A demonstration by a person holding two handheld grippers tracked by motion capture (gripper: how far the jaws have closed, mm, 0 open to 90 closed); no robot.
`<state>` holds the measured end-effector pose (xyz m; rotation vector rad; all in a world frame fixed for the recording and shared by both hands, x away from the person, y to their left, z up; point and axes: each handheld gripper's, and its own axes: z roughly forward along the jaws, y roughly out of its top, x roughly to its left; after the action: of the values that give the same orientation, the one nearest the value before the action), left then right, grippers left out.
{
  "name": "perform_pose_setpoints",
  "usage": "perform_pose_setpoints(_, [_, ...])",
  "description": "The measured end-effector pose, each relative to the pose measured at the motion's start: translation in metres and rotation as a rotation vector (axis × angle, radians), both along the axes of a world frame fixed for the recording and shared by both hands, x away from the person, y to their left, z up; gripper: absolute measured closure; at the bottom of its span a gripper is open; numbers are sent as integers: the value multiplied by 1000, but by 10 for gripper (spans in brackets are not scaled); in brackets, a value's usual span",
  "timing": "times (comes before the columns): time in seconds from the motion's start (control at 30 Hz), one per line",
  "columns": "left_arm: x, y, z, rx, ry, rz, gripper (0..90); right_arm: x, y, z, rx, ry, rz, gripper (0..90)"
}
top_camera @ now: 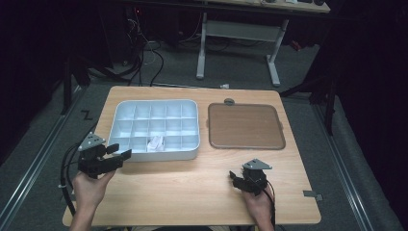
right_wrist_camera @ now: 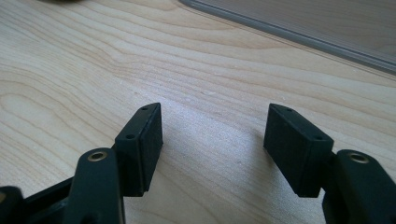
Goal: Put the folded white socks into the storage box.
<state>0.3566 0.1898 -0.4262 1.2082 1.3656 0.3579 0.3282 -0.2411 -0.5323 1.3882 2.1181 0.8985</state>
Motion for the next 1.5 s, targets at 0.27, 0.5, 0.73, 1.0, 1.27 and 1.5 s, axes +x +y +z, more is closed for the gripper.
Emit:
perform_pose_setpoints(0.27, [-4, 2, -2, -9, 0, 4, 442, 0, 0, 0, 0, 0, 0, 377])
perform_pose_setpoints(0.5, [-7, 1, -4, -9, 0, 4, 443, 0, 0, 0, 0, 0, 0, 377])
perform_pose_setpoints(0.73, [-9, 2, -7, -18, 6, 8, 442, 0, 0, 0, 0, 0, 0, 377])
perform_pose_setpoints(1.0, [-12, 1, -15, -22, 18, 9, 446, 0, 0, 0, -1, 0, 0, 377])
perform_pose_setpoints(1.27, [-14, 0, -20, -31, 28, 10, 446, 0, 0, 0, -1, -1, 1, 375])
perform_pose_setpoints(1.5, [-16, 0, -24, -27, 32, 11, 447, 0, 0, 0, -2, -1, 2, 374])
